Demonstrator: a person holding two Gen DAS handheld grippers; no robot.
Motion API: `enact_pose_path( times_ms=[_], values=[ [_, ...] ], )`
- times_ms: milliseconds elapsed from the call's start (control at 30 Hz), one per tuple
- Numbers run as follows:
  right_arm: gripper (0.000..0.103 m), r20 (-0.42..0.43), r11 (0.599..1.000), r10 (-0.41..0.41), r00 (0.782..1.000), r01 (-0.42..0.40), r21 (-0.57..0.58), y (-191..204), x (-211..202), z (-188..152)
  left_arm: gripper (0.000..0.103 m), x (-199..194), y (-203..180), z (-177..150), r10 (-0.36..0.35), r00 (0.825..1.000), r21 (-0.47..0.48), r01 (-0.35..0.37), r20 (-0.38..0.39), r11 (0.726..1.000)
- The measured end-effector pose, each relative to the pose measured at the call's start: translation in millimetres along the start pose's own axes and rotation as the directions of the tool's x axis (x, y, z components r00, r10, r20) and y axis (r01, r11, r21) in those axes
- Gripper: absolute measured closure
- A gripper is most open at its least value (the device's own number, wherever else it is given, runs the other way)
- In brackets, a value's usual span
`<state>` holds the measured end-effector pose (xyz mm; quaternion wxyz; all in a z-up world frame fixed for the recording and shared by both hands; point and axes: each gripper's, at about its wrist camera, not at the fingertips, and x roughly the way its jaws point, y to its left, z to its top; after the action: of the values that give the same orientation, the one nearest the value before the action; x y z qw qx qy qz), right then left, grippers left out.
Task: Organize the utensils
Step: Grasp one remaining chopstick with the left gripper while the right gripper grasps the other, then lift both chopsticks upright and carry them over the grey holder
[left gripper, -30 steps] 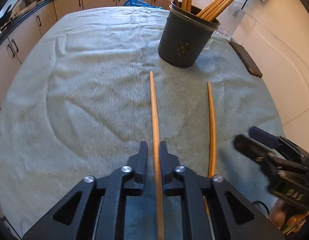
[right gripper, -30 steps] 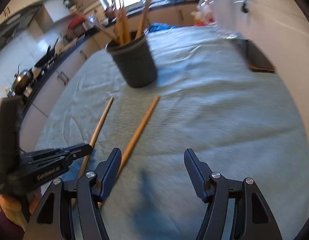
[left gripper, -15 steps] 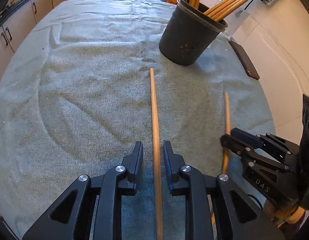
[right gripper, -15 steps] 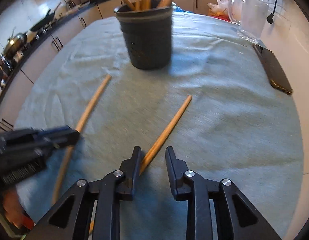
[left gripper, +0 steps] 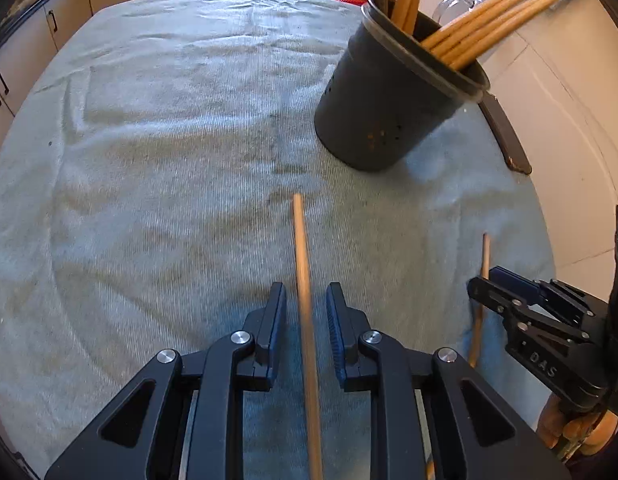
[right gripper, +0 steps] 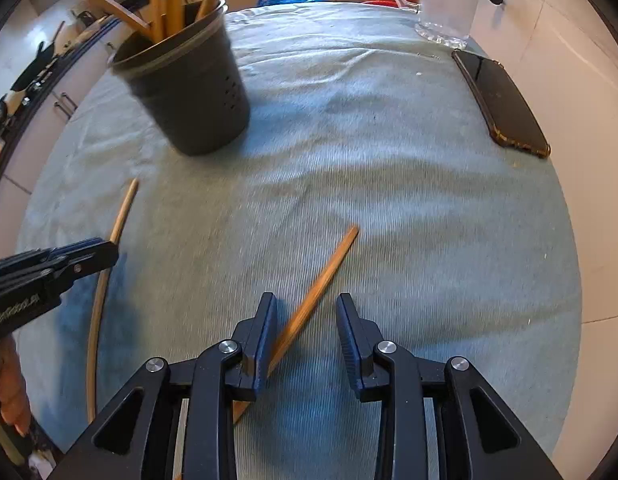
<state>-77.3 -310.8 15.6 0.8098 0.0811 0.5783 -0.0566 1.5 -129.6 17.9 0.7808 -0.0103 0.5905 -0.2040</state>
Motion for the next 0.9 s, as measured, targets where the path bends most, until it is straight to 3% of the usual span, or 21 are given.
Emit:
enact_pose_path(
  times_ms=[233, 300, 333, 367, 500, 600, 800, 900],
  values=[
    [0.070, 0.018, 0.999, -0.033, 0.999, 0.033, 0.031, 2.5, 8.0, 23.2, 0.084, 3.1, 5.9, 8.6, -0.051, 0.999, -0.015, 0.051, 0.012, 0.999],
    [0.076, 0.032, 0.998, -0.043, 0.999, 0.042, 0.037, 2.9, 8.9, 25.1, 0.084, 3.6, 6.1, 9.9, -0.055, 0.998, -0.016, 0.056, 0.019, 0.998],
    [0.087, 0.044, 0.998, -0.059, 0.997, 0.057, 0.034, 2.9, 8.8, 25.0, 0.093, 3.1, 6.8, 9.6, -0.046, 0.999, -0.014, 0.046, 0.023, 0.999],
    [0.089, 0.053, 0.998, -0.054, 0.997, 0.052, 0.038, 1.1, 8.5, 24.5, 0.097, 3.7, 7.3, 9.0, -0.025, 0.999, -0.012, 0.026, 0.025, 1.000],
    [0.093, 0.103, 0.994, 0.048, 0.993, -0.059, 0.096, -10.7, -1.9, 20.9, 0.097, -6.1, 8.6, 7.9, -0.023, 0.998, -0.023, 0.025, 0.059, 0.999],
    [0.093, 0.180, 0.988, 0.094, 0.979, -0.115, 0.107, -16.6, -23.4, 15.0, 0.097, -29.7, 3.8, 3.4, -0.019, 0.993, -0.002, 0.019, 0.119, 1.000],
    [0.094, 0.336, 0.989, 0.107, 0.936, -0.137, 0.064, -14.6, -85.0, -2.1, 0.097, -91.7, -19.9, -14.2, -0.011, 0.962, 0.073, -0.009, 0.272, 0.997],
    [0.094, 0.403, 0.991, 0.105, 0.909, -0.131, 0.037, -10.6, -114.0, -17.2, 0.097, -121.9, -34.3, -31.6, -0.007, 0.935, 0.107, -0.034, 0.356, 0.994]
  ],
)
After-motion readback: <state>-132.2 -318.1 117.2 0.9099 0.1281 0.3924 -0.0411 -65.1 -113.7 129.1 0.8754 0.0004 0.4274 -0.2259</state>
